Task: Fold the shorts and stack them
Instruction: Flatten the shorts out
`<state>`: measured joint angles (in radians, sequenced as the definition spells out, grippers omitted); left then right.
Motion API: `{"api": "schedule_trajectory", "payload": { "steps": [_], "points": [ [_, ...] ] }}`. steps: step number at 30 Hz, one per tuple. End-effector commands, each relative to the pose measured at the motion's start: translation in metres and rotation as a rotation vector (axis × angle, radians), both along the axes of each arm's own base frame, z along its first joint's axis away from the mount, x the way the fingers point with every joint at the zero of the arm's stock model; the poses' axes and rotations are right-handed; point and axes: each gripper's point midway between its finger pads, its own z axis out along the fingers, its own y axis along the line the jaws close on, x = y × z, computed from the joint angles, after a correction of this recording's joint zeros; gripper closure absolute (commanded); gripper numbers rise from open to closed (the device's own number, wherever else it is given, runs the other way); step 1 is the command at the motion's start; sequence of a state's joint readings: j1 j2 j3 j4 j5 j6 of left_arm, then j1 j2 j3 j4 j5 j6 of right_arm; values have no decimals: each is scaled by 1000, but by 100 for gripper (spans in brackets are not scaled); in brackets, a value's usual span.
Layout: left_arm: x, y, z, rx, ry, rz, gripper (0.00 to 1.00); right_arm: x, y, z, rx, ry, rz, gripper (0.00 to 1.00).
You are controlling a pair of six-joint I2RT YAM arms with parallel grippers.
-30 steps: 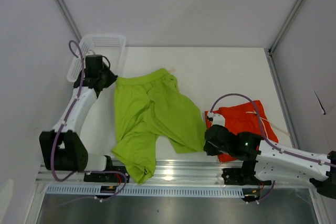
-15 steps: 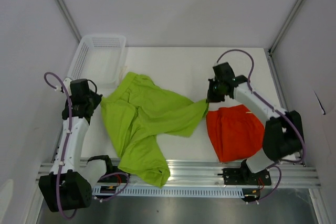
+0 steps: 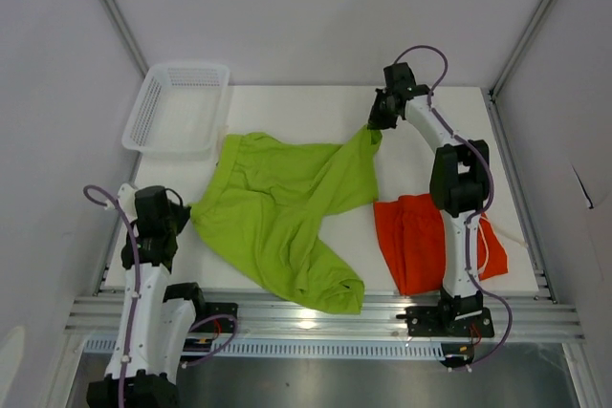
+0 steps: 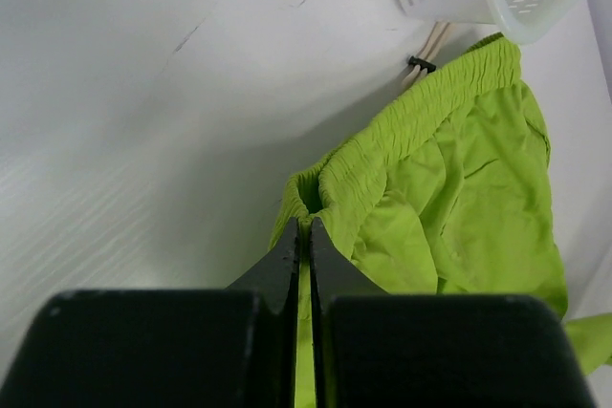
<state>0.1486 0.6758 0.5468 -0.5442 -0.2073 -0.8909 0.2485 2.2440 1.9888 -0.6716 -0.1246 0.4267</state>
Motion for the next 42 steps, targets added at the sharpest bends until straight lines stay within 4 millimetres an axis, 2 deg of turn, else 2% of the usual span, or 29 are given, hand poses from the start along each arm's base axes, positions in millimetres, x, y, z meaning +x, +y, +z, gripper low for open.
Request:
{"api": "schedule_trajectory", "payload": {
  "steps": [1, 2, 4, 7, 10, 11, 13, 15, 16, 17, 18, 19, 20, 21, 23, 24, 26, 27, 28, 30, 31, 33, 34, 35, 36, 37, 38, 42],
  "points": [
    [-12, 8, 4, 30, -45, 43, 100, 38, -10, 30, 19, -116, -80, 100],
    [-18, 9, 2, 43, -29, 47, 100, 44, -12, 32, 27, -137, -87, 100],
    [-23, 14, 5, 74, -23, 54, 100, 54, -30, 29, 16, -147, -147, 100],
    [-26, 12, -1, 75, 11, 39, 100, 67, -35, 22, 24, -150, -151, 100],
    [-25, 10, -10, 58, 30, 34, 100, 69, -30, 20, 43, -131, -125, 100],
    [-26, 10, -19, 53, 57, 36, 100, 69, -27, 15, 51, -125, -110, 93],
    [-24, 10, -24, 47, 68, 37, 100, 69, -25, 17, 68, -125, -92, 78],
    [-25, 10, -30, 45, 89, 40, 100, 69, -29, 24, 78, -134, -78, 73],
    [-25, 11, -31, 47, 94, 47, 100, 69, -31, 29, 83, -145, -70, 55],
    [-25, 12, -32, 48, 93, 46, 100, 67, -36, 31, 87, -147, -68, 42],
    [-26, 12, -33, 48, 92, 52, 100, 64, -35, 48, 87, -175, -45, 33],
    [-26, 12, -33, 48, 88, 54, 100, 58, -32, 56, 101, -180, -11, 20],
    [-26, 12, -32, 48, 77, 52, 100, 46, -27, 55, 103, -152, 23, 19],
    [-25, 12, -33, 44, 70, 54, 100, 35, -24, 73, 102, -169, 53, 18],
    [-24, 9, -35, 35, 57, 48, 100, 10, -13, 85, 119, -157, 114, 19],
    [-23, 9, -35, 34, 49, 43, 100, -19, -4, 88, 113, -140, 155, 21],
    [-22, 8, -36, 31, 50, 42, 100, -52, 12, 90, 134, -136, 230, 31],
    [-22, 9, -38, 32, 58, 40, 100, -87, 26, 63, 128, -57, 285, 33],
    [-22, 9, -38, 35, 61, 40, 100, -108, 30, 75, 122, -74, 322, 37],
    [-21, 12, -39, 43, 62, 47, 100, -140, 38, 64, 101, -56, 363, 40],
    [-21, 13, -41, 44, 68, 48, 100, -174, 49, 51, 98, -35, 420, 42],
    [-17, 13, -41, 40, 56, 39, 100, -207, 58, 36, 95, -4, 468, 44],
    [-20, 14, -49, 33, 71, 47, 100, -235, 63, 15, 83, 49, 504, 48],
    [-19, 15, -49, 30, 66, 50, 100, -248, 66, 19, 95, 34, 512, 49],
    [-18, 16, -50, 28, 59, 54, 100, -260, 69, 15, 99, 41, 528, 50],
    [-20, 18, -54, 26, 65, 63, 100, -283, 73, 2, 96, 70, 557, 51],
    [-22, 19, -58, 24, 66, 67, 100, -292, 75, 6, 105, 58, 556, 52],
    [-25, 21, -66, 24, 45, 83, 100, -330, 78, -6, 68, 84, 590, 50]
  ]
}}
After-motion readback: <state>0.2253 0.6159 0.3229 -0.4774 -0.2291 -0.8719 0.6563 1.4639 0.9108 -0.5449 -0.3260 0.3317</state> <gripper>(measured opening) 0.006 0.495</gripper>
